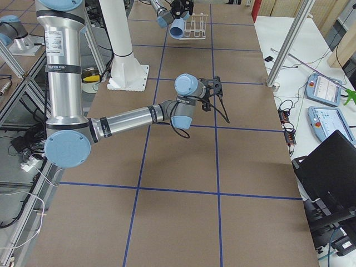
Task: Hang cup on cup holder
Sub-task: 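Carry the cup with the left gripper over the white wire rack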
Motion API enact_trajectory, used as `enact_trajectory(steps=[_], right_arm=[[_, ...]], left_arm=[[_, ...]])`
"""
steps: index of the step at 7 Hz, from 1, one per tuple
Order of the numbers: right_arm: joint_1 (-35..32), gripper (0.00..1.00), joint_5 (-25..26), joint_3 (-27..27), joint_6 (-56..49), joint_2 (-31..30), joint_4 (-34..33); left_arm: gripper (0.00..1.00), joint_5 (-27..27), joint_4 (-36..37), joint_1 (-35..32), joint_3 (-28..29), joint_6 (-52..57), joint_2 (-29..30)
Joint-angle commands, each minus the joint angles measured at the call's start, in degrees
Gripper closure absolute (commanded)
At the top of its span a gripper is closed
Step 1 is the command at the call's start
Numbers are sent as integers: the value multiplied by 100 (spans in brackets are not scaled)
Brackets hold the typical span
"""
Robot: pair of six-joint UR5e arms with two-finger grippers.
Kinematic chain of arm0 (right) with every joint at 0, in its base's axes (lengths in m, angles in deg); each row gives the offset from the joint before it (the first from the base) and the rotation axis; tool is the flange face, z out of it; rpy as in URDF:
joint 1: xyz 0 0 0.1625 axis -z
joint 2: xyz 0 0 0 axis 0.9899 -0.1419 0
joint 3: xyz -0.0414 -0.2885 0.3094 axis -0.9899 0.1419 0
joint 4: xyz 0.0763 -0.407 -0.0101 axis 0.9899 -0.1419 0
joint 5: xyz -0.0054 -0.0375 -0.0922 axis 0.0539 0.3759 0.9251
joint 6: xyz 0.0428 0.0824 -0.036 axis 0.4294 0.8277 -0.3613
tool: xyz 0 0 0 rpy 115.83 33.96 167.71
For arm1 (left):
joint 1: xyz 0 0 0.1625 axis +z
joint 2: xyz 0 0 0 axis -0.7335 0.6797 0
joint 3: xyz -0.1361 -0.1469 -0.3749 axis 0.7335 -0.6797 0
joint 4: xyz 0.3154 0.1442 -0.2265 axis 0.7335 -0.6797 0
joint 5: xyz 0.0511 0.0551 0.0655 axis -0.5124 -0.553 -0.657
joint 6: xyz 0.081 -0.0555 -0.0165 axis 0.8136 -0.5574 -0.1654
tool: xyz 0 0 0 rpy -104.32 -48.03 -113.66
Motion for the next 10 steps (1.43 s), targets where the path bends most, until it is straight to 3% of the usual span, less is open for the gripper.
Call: enact_trajectory(steps=[1,3,7,8,10], right_arm=[[-561,0,-36,99,-2073,-231,-1559],[-878,0,200,134,-3849,-539,-2588],[-1441,0,868,126,-6559,-567,-5207],[-1486,0,878,100,-6774,-567,-5500],[-1591,0,878,117,-7196,-838,-5442]], left_arm=[[100,532,1640,-590,-528,770,-62],[100,1044,3854,-1057,-1389,1685,-97],[100,1117,8618,-1567,-3279,4469,-352],[100,1117,9403,-1760,-3404,5198,-387],[100,1117,10522,-2094,-3554,6386,-553]])
